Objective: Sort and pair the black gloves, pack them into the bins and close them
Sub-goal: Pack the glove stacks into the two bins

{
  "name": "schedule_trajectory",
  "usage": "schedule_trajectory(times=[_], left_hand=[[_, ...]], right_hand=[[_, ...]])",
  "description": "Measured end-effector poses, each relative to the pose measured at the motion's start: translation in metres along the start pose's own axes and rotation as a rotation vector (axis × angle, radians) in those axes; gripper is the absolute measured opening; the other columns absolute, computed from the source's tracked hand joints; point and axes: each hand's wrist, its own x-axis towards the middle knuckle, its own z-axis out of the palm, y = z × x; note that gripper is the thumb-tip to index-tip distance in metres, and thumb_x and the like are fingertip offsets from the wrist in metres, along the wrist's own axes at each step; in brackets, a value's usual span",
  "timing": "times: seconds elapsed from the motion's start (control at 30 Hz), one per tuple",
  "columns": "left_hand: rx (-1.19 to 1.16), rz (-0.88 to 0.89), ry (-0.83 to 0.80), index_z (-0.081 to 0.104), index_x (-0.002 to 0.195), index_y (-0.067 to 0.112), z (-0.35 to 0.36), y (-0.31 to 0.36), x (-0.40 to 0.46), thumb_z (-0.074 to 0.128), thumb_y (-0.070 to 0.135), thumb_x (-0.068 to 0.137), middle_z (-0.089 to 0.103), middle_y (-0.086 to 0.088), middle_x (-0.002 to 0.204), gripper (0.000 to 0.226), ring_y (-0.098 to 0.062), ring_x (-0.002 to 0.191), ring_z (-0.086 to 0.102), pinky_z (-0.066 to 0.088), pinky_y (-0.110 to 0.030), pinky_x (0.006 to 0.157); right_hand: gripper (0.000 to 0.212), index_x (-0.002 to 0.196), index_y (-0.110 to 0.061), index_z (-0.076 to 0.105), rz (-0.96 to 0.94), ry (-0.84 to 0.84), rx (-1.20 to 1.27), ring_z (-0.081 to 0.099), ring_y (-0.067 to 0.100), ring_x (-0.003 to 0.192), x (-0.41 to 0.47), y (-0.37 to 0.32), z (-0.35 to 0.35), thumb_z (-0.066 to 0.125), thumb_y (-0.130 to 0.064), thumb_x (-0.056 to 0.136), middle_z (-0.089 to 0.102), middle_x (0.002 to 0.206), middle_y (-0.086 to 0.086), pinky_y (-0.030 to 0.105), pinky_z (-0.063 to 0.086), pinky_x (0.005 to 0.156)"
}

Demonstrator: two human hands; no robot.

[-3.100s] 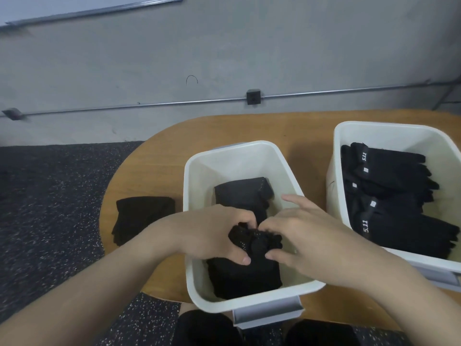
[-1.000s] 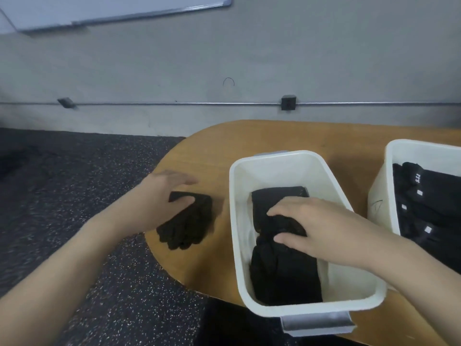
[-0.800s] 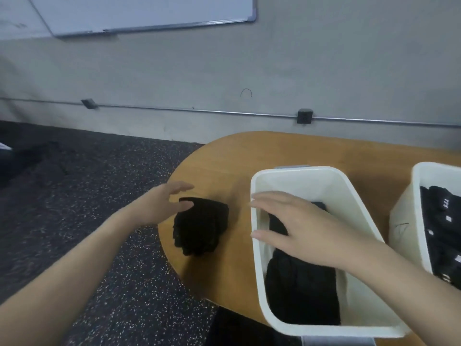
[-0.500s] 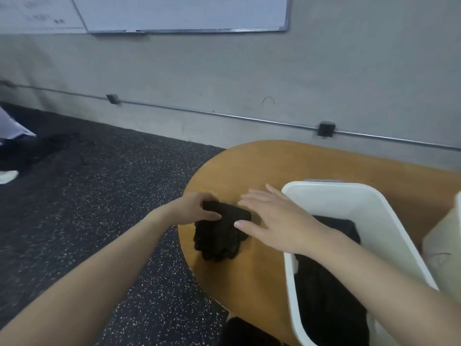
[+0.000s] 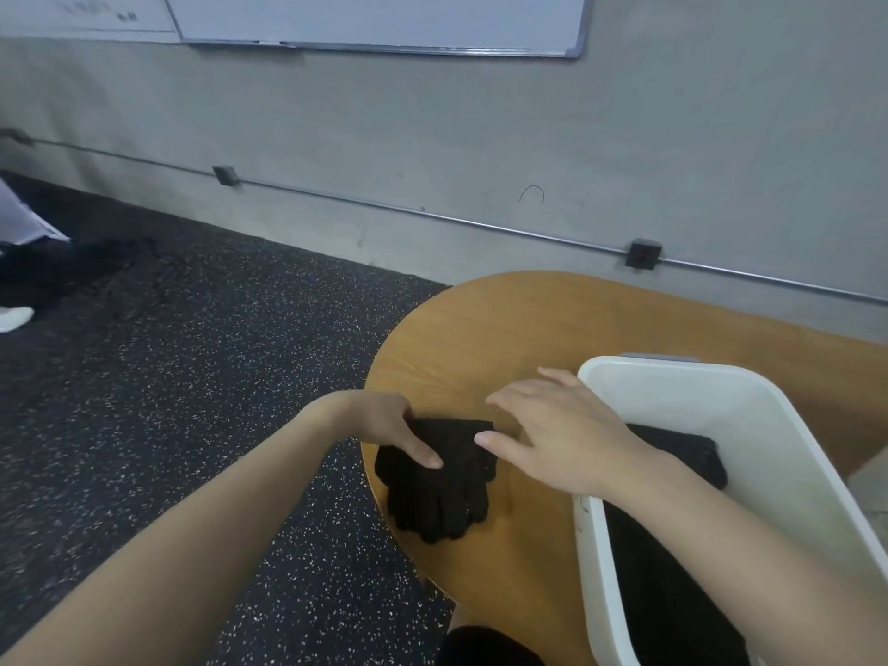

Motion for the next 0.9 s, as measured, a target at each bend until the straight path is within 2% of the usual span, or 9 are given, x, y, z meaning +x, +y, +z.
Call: schedule_trajectory(times=[0.13,0.27,0.33,0.43,0.5,0.57,0.73,0.8,0.9], left_hand=[[-0.185,0.131,-0.024,0.063,0.131,0.013,0.014,-0.002,-0.014,0.092,0.050,0.069,0.069,-0.003,0.130,0.078,-0.025,0.124,0.063,0.048,-0.047,0.112],[-0.184,0.269,0.103,0.059,0.107,0.023,0.014,0.005,-0.041,0.095,0.038,0.071,0.070,-0.002,0.109,0.053,-0.022,0.105,0.068,0.057,-0.034,0.080],[-0.112,0.340,0.187,0.057,0.100,0.029,0.004,0.020,-0.063,0.095,0.039,0.070,0.070,0.006,0.098,0.050,-0.012,0.092,0.069,0.050,-0.022,0.066],[-0.001,0.466,0.314,0.057,0.095,0.034,-0.017,0.056,-0.103,0.095,0.040,0.069,0.069,0.013,0.088,0.047,-0.004,0.076,0.065,0.046,-0.018,0.059],[0.019,0.558,0.365,0.059,0.095,0.037,-0.030,0.081,-0.128,0.095,0.038,0.069,0.069,0.013,0.089,0.045,-0.004,0.074,0.066,0.048,-0.018,0.059],[0.011,0.632,0.397,0.060,0.097,0.038,-0.038,0.101,-0.146,0.096,0.038,0.068,0.070,0.012,0.091,0.046,-0.006,0.076,0.068,0.051,-0.018,0.061],[-0.226,0.833,0.412,0.062,0.112,0.033,-0.034,0.147,-0.148,0.093,0.045,0.067,0.074,0.001,0.103,0.056,-0.019,0.090,0.074,0.060,-0.030,0.068],[-0.451,0.903,0.399,0.061,0.123,0.029,-0.021,0.162,-0.134,0.091,0.040,0.071,0.075,-0.004,0.111,0.062,-0.026,0.102,0.073,0.061,-0.035,0.076],[-0.632,0.937,0.320,0.059,0.133,0.027,0.008,0.184,-0.112,0.085,0.034,0.079,0.073,-0.002,0.123,0.061,-0.023,0.112,0.071,0.059,-0.028,0.080]], right_hand=[[0.078,0.147,-0.031,0.050,-0.023,0.030,-0.003,0.041,0.007,0.141,-0.001,-0.002,-0.002,0.026,-0.081,0.092,0.055,0.146,-0.013,0.033,-0.007,0.125],[0.093,0.157,-0.034,0.032,-0.038,0.063,0.167,0.006,-0.001,0.146,-0.007,-0.003,-0.010,0.041,-0.089,0.083,0.034,0.163,-0.015,0.012,-0.026,0.107],[0.098,0.159,-0.039,0.026,-0.007,0.061,0.303,0.002,0.002,0.150,-0.011,-0.006,-0.018,0.051,-0.089,0.078,0.027,0.165,-0.018,0.015,-0.012,0.110],[0.083,0.152,-0.043,0.037,-0.031,0.128,0.453,0.032,0.003,0.143,-0.019,-0.013,-0.037,0.067,-0.073,0.081,0.045,0.149,-0.025,0.026,0.025,0.120],[0.062,0.137,-0.042,0.053,-0.056,0.192,0.564,0.055,-0.004,0.112,-0.027,-0.014,-0.056,0.076,-0.059,0.082,0.060,0.119,-0.028,0.025,0.053,0.096],[0.047,0.124,-0.043,0.061,-0.057,0.224,0.656,0.062,-0.003,0.098,-0.039,-0.008,-0.077,0.080,-0.053,0.082,0.065,0.103,-0.023,0.021,0.056,0.078],[0.024,0.106,-0.041,0.069,-0.027,0.319,0.796,0.070,0.003,0.084,-0.079,0.027,-0.111,0.081,-0.036,0.086,0.070,0.093,-0.021,0.020,0.056,0.063],[0.023,0.103,-0.041,0.069,0.015,0.419,0.881,0.071,0.003,0.081,-0.096,0.041,-0.112,0.081,-0.027,0.088,0.072,0.090,-0.022,0.017,0.052,0.061],[0.023,0.106,-0.033,0.071,0.141,0.594,0.961,0.073,0.009,0.083,-0.120,0.061,-0.107,0.081,-0.034,0.086,0.075,0.093,-0.016,0.028,0.059,0.065]])
